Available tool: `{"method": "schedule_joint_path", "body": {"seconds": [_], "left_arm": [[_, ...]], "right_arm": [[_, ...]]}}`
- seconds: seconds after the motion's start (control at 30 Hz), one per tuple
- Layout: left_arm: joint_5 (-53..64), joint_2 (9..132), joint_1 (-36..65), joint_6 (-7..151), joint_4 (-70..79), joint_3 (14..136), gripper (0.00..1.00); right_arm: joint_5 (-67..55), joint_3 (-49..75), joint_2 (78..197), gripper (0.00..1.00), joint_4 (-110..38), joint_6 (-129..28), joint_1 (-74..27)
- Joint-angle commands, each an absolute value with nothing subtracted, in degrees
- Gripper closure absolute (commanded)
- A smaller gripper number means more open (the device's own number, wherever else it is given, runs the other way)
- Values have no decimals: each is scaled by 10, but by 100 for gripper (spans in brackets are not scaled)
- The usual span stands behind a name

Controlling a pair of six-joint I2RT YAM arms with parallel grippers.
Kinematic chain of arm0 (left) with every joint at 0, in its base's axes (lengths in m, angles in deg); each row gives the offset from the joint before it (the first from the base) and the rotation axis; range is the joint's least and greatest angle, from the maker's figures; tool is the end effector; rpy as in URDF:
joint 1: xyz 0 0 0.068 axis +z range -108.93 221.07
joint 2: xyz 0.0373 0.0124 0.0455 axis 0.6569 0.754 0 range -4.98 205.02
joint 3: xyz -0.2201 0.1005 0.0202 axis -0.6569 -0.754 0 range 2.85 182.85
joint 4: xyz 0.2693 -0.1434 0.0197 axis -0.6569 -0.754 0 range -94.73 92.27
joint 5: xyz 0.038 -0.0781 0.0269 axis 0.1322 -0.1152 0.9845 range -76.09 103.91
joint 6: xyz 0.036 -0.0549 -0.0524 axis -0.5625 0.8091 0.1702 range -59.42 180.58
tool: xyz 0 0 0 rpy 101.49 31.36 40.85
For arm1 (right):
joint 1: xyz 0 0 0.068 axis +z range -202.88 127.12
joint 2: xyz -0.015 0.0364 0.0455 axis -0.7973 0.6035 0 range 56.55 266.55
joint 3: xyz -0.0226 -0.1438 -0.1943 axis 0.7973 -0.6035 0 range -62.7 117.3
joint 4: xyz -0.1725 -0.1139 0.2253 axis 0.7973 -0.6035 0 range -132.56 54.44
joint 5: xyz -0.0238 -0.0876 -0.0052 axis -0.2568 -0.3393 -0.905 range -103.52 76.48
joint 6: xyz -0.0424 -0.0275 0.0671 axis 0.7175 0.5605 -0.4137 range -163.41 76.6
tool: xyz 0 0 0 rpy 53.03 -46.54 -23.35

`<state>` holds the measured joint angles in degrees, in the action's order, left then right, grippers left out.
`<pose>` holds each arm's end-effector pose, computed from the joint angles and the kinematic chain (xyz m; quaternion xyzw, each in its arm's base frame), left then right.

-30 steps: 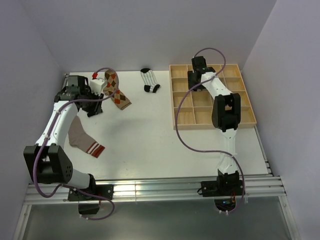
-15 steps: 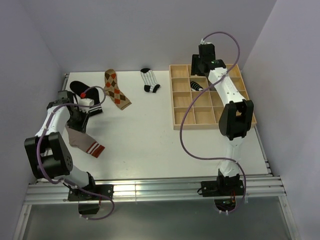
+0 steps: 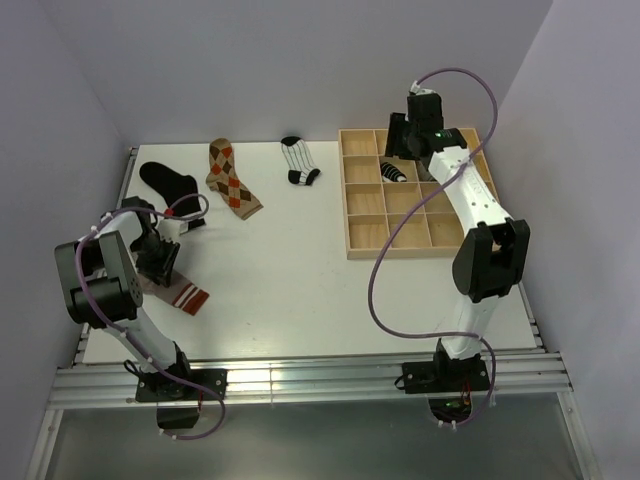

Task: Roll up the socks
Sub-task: Place the sock in the storage box, then move the sock to the center of the board.

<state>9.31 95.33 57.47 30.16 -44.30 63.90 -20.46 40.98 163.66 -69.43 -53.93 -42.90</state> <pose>0.3243 0.0892 0.0574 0.1232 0.9909 -0.0224 0.0493 0.4943 0.0780 0.2894 0.0312 0.8943 0.0255 0.4457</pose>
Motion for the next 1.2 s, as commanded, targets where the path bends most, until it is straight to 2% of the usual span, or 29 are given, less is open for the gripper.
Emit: {"method": "schedule_joint_path", "body": {"seconds": [0.0,0.33,0.57,0.77,0.97,1.17], "left_arm": [[93,979,553,276,-401,597,66],[101,973,377,310,-395,586,68],[52,1016,280,361,-406,661,70],[64,1062,167,378,-402,721,71],[88,1113,65,349,-398,773,73],[71,1113,-7,251,-403,774,74]], "right_arm": [[-197,393,1581,32,-668,-548,-419],[-201,328,1525,32,-658,-548,-398],[-192,277,1488,32,-646,-559,-386],[-205,233,1444,32,-643,-567,-382],[-221,181,1382,32,-635,-579,-382],[-227,139,1321,31,-631,-595,-382]]}}
